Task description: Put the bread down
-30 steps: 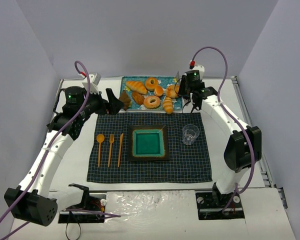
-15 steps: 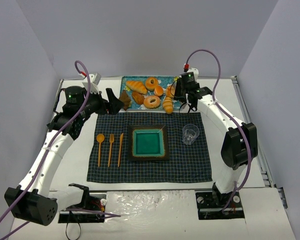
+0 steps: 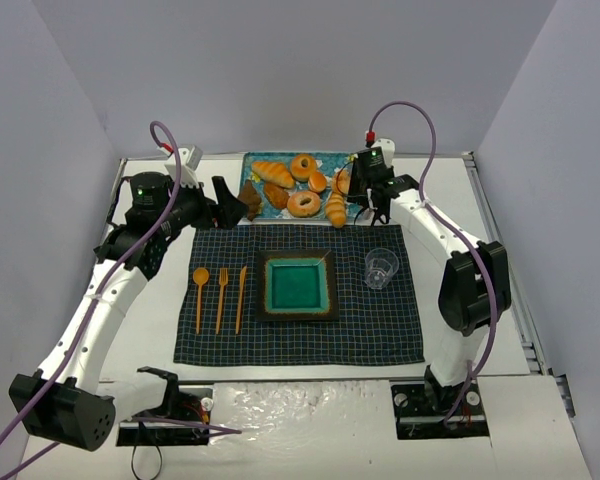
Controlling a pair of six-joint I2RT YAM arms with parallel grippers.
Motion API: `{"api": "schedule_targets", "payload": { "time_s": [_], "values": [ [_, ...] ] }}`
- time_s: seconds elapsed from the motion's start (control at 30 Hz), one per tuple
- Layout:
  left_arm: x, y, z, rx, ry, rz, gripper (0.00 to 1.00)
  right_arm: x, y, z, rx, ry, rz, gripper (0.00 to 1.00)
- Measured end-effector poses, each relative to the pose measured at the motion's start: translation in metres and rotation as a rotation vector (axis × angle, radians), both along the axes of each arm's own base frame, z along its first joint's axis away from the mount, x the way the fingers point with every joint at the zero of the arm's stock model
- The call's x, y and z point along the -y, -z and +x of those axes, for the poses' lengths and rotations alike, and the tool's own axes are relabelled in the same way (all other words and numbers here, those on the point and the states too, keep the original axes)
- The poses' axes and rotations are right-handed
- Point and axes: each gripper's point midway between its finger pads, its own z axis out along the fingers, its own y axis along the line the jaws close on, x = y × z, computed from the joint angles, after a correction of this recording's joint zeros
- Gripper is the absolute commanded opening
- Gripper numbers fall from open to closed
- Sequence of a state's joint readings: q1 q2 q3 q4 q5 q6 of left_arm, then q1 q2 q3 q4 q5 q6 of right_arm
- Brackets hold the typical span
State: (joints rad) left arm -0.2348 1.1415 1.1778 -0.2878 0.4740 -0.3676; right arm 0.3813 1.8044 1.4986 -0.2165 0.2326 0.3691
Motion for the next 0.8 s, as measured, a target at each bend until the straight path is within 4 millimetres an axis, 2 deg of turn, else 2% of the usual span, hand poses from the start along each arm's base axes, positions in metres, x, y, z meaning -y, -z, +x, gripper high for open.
{"api": "schedule_targets", "payload": {
  "time_s": [0.3,0.6,0.8],
  "values": [
    [0.000,0.001,0.001,-0.003,0.000,0.001,0.97,0.003,0.023,0.003,-0.043,0.014,-0.036,0.49],
    [0.000,0.001,0.001,-0.003,0.000,0.001,0.97,0.003,0.027,0.005,-0.050,0.016,-0.038,0.51],
    [0.000,0.001,0.001,-0.003,0.000,0.001,0.97,0.004,0.037,0.006,-0.073,0.017,-0.037,0.52]
  ]
}}
